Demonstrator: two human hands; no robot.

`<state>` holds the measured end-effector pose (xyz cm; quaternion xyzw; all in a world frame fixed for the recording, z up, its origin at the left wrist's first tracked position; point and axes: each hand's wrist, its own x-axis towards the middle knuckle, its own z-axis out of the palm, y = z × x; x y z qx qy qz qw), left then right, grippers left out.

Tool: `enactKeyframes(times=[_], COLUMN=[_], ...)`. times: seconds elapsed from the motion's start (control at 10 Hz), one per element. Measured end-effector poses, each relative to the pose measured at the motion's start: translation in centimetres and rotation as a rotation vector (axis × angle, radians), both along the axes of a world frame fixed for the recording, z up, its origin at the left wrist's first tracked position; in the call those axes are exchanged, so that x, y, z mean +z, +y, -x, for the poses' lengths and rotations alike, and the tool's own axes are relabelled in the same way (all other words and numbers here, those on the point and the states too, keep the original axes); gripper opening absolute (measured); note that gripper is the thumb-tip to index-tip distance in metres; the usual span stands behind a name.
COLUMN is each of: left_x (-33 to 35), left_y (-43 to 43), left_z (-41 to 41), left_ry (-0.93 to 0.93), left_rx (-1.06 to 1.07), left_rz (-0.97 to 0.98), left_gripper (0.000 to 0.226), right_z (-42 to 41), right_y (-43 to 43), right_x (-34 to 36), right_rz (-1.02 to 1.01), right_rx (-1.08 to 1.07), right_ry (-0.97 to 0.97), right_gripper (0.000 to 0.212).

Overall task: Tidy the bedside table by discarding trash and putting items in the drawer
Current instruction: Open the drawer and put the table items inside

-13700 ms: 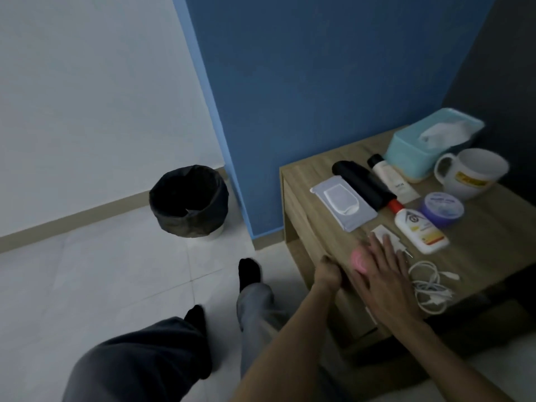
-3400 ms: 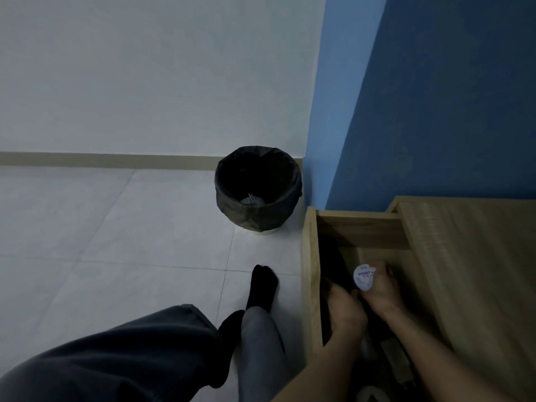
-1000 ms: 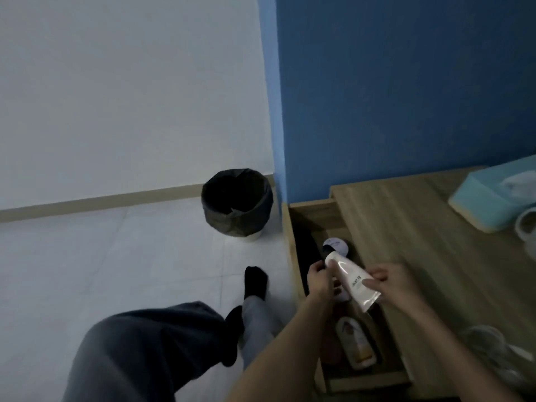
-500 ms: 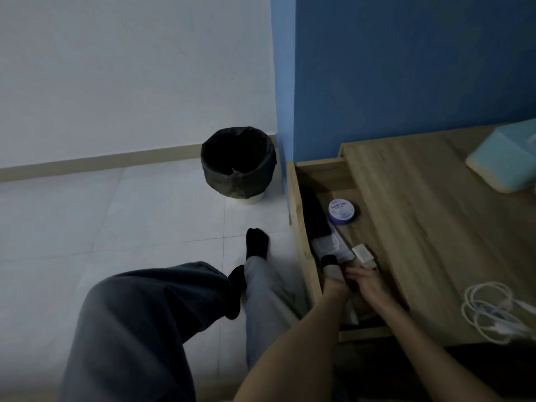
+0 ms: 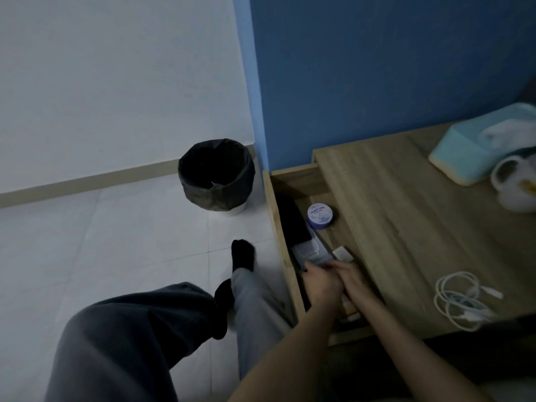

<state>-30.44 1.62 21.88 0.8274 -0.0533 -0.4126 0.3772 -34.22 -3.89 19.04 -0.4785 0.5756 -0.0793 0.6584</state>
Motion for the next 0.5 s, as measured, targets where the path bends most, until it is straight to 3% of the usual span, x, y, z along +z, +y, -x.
enactKeyframes(times=[0.1,0.2,0.3,0.4,0.5], left_x=[1.4,3.8,5.0,5.4,4.7], left_y=[-1.1,-3.2,-4.7,-6.5,-7.3], left_z=[-0.5,-0.3,0.2,2.0,3.1], left_ry=[-0.044,-0.075,-0.149,-0.304,-0.409], left_rx=[0.007,-0.016,-0.131,-0.464,-0.738], left_rz=[0.11,0.373,0.487,0.492,0.285], left_gripper=[0.038,0.024,0.023,0.033,0.044], right_z=[0.1,0.9,1.7,5.0,8.0], right_y=[0.8,0.2,-1.2,-5.8,-8.5], right_x=[3.6,8.6,9.6,9.8,9.4], right_rz=[0.113,0.273,0.376,0.577,0.621], right_rx=[0.049,-0.056,-0.094,-0.215,-0.282], right_ry=[-0.031,-0.219,-0.287,-0.209,-0.109], right_gripper=[0.026,0.033,0.026,0.023,0.026])
